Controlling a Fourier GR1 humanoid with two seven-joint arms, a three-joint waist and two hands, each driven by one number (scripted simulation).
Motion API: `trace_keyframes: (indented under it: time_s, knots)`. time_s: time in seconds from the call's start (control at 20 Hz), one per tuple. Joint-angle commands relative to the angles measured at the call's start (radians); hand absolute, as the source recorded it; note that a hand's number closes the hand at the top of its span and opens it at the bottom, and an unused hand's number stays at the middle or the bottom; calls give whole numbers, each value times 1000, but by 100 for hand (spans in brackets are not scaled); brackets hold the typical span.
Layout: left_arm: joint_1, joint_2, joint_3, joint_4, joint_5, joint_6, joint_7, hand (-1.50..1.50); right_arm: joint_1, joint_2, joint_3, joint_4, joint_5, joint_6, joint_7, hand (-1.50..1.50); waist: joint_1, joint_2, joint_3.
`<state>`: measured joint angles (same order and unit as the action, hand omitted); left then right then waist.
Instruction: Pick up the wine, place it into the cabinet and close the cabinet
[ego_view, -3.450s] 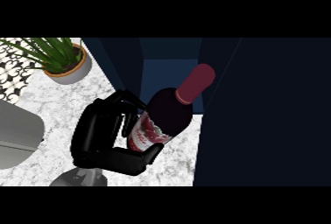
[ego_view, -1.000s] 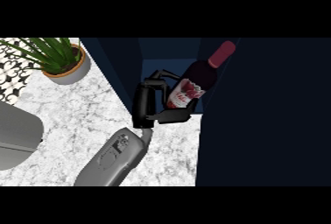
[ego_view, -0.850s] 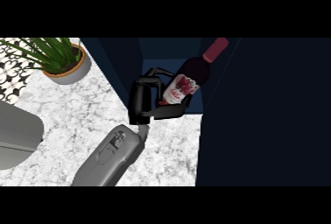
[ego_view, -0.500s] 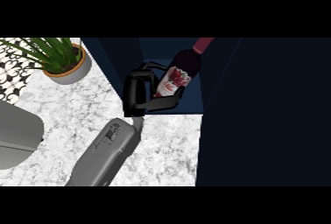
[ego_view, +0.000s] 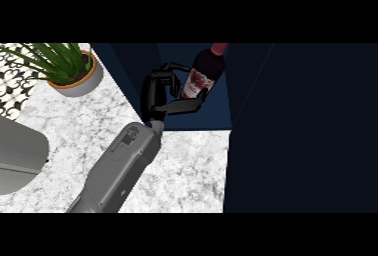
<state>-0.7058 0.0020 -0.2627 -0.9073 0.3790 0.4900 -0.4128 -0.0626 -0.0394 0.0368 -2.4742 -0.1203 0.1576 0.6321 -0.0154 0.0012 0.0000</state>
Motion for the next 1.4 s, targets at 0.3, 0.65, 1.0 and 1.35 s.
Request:
trace_keyframes:
  time_s: [0.3, 0.65, 1.0, 1.35]
  knots:
    - [-157, -2, 25, 261, 71, -19, -77, 150, -2, 2, -25, -41, -90, -8, 27, -150, -10, 4, 0]
    - [-320, -2, 102, 458, 41, 19, -176, 150, -51, 28, 35, 3, -24, -25, 13, -150, -19, 9, 0]
    - [-331, 14, 186, 586, 51, -36, -314, 150, -54, 18, 27, -30, -41, -22, 20, -150, -23, 12, -1]
    - [-398, 33, 263, 662, 100, -75, -285, 150, 46, 12, 13, -50, -77, 14, -24, -150, -38, 16, 0]
